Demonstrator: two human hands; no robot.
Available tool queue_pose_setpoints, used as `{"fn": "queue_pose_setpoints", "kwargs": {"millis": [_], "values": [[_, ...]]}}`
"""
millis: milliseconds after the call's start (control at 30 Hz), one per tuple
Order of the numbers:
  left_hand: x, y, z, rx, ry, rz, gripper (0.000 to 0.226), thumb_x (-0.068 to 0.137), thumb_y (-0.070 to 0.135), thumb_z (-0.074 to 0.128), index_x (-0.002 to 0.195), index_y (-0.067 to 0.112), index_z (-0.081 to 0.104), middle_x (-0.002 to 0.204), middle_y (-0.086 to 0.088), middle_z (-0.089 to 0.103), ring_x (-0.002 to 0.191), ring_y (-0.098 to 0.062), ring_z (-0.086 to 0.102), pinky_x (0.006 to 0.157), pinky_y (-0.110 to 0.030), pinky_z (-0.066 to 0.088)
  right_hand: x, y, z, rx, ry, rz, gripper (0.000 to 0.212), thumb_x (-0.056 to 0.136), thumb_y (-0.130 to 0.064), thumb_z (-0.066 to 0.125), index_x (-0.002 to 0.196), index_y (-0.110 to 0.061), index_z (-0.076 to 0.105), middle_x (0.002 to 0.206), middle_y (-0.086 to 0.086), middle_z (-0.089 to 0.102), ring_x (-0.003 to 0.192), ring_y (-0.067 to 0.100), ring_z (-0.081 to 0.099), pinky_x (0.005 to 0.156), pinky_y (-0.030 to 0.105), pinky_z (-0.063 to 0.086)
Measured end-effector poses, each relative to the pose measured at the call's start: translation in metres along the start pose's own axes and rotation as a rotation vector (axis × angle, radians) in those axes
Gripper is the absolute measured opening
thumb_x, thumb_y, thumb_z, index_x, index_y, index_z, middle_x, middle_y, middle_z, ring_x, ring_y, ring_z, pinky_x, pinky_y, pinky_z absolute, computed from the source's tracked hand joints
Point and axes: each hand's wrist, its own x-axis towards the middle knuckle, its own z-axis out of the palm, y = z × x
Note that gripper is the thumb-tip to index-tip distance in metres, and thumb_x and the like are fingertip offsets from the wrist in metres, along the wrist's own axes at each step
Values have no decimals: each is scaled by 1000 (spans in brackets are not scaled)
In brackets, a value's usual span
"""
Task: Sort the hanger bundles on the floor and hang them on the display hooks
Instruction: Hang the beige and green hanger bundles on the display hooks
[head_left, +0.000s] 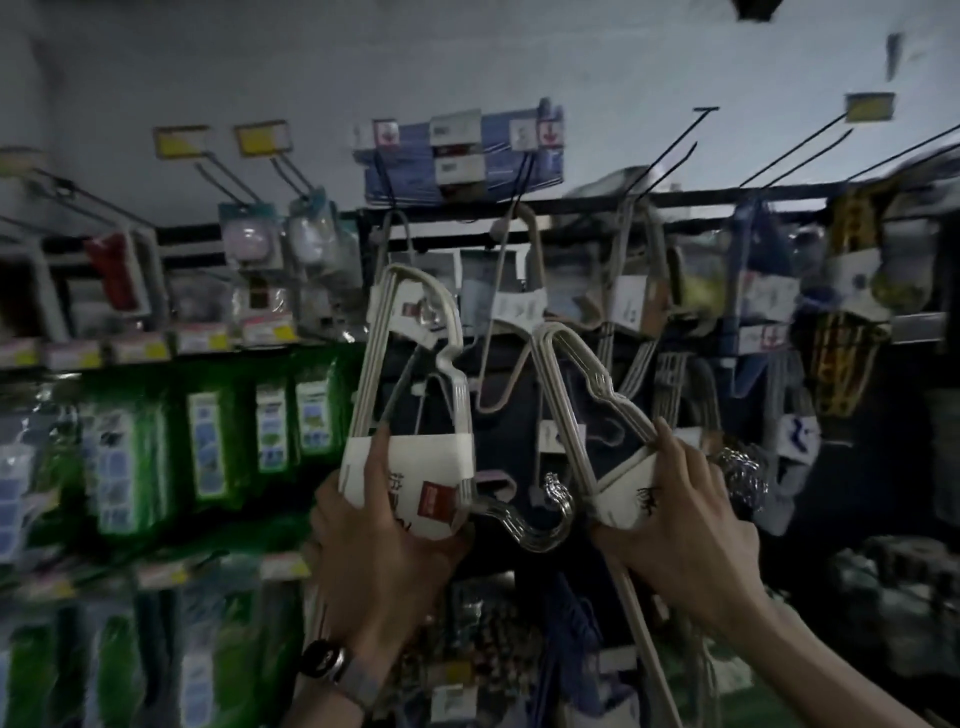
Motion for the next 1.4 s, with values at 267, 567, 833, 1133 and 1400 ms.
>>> {"fn": "queue_pose_setpoints", "kwargs": {"millis": [267,567,833,1133,1400], "values": [[44,45,43,15,-19,41,127,47,106,48,154,59,-1,134,-13,35,116,-38,44,95,-56,41,72,32,-3,-2,45,70,136,56,-96,58,161,-41,-10,160,-11,26,143,21,33,89,49,49],[64,55,29,61,-34,126,126,49,98,49,157,54,1,138,-18,38,122,-40,43,95,-58,43,90,18,-46,-44,108,107,135,52,-98,52,162,-42,-4,155,-3,36,138,26,40,91,53,52],[71,78,19,27,-52,189,131,50,87,68,157,55,-1,146,-18,32,131,-42,36,100,-60,40,79,22,-68,37,237,113,134,57,-90,68,162,-40,3,149,1,43,131,27,43,93,48,50],[74,130,32,9,13,205,130,54,80,79,157,54,4,143,-19,34,129,-43,39,106,-61,34,122,43,-86,149,378,166,130,54,-88,63,160,-41,6,146,3,44,129,28,46,95,56,51],[100,173,60,7,60,200,131,49,86,71,153,62,-6,144,-20,32,128,-42,38,100,-61,44,211,57,-107,118,310,123,141,43,-95,53,161,-35,5,148,12,45,133,35,47,99,57,52]]}}
